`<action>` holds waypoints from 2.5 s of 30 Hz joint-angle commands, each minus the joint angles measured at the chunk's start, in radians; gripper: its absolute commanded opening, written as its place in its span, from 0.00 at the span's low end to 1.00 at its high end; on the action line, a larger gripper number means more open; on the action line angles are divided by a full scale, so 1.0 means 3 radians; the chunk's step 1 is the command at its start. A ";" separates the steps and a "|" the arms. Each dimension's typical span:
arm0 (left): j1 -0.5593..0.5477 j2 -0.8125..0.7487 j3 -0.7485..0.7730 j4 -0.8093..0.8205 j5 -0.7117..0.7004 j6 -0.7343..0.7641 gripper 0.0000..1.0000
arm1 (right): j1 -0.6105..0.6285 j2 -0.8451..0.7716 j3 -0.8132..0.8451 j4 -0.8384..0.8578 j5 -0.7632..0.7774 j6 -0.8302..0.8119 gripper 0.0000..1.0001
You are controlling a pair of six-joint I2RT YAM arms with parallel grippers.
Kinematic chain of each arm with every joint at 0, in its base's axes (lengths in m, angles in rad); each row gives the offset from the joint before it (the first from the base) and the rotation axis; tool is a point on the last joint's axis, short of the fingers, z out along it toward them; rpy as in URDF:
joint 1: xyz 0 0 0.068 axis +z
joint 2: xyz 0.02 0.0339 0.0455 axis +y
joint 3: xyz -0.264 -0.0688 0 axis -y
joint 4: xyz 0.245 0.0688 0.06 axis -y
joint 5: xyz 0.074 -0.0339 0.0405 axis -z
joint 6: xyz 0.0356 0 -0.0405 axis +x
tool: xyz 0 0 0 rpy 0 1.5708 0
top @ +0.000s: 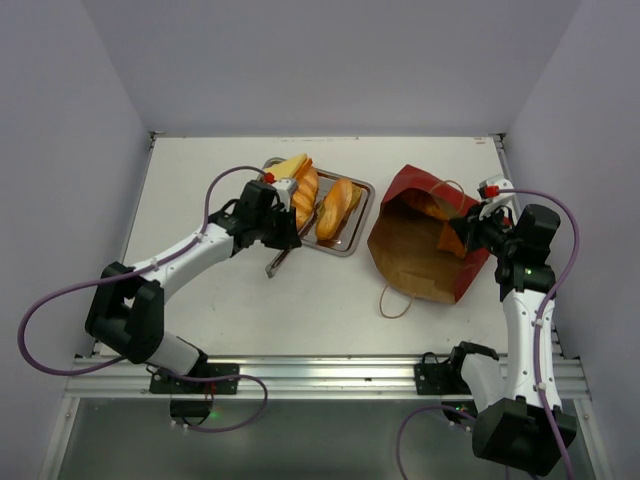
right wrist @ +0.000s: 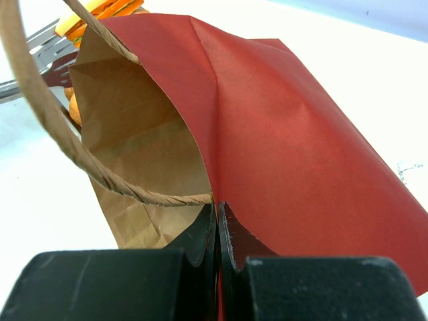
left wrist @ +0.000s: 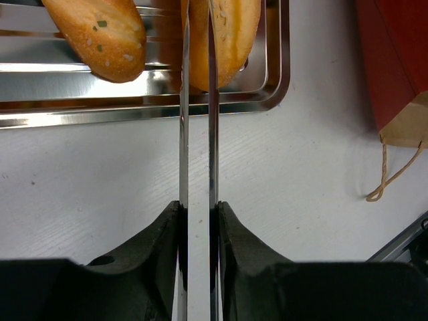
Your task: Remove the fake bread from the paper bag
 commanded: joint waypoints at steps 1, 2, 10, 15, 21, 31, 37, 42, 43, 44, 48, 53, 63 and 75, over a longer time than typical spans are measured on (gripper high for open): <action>0.0038 -0.0075 -0.0026 0.0228 0.0025 0.0070 0.30 | -0.0002 -0.0023 -0.0005 0.0095 -0.0007 -0.0033 0.02; 0.0033 -0.0085 -0.0021 0.0223 0.0030 0.0070 0.30 | -0.0007 -0.0023 -0.0005 0.0095 -0.0012 -0.0033 0.02; 0.0043 -0.0239 -0.0006 0.0172 0.0066 0.0044 0.36 | -0.0002 -0.0023 -0.0005 0.0095 -0.0012 -0.0033 0.02; 0.0058 -0.0295 0.0040 0.0137 0.0112 0.0039 0.37 | -0.0007 -0.0023 -0.0005 0.0095 -0.0012 -0.0033 0.02; 0.0074 -0.0305 0.0066 0.0106 0.0107 0.0034 0.37 | -0.0002 -0.0022 -0.0005 0.0095 -0.0017 -0.0033 0.02; 0.0145 -0.0321 0.0127 0.0050 0.0046 -0.0002 0.38 | -0.0007 -0.0023 -0.0010 0.0095 -0.0017 -0.0038 0.02; 0.0176 -0.0326 0.0137 0.0060 0.0076 -0.0053 0.40 | -0.0002 -0.0022 -0.0010 0.0095 -0.0017 -0.0038 0.02; 0.0207 -0.0351 0.0163 0.0075 0.0081 -0.0089 0.41 | -0.0007 -0.0017 -0.0010 0.0095 -0.0012 -0.0043 0.02; 0.0207 -0.0356 0.0168 0.0075 0.0081 -0.0094 0.41 | -0.0002 -0.0017 -0.0010 0.0095 -0.0007 -0.0043 0.02; 0.0207 -0.0362 0.0173 0.0070 0.0081 -0.0094 0.41 | -0.0007 -0.0017 -0.0010 0.0090 -0.0007 -0.0043 0.02; 0.0222 -0.0397 0.0209 0.0060 0.0071 -0.0104 0.42 | -0.0002 -0.0017 -0.0010 0.0095 -0.0007 -0.0043 0.02; 0.0237 -0.0438 0.0235 0.0034 0.0051 -0.0120 0.42 | -0.0007 -0.0022 -0.0010 0.0095 -0.0012 -0.0043 0.02; 0.0232 -0.0985 -0.0026 0.0111 0.0744 -0.0441 0.33 | -0.0007 -0.0023 -0.0005 0.0090 -0.0022 -0.0043 0.02; -0.0385 -0.2095 -0.0870 0.0581 0.1258 -0.1560 0.28 | -0.0007 -0.0028 0.0000 0.0095 -0.0017 -0.0038 0.02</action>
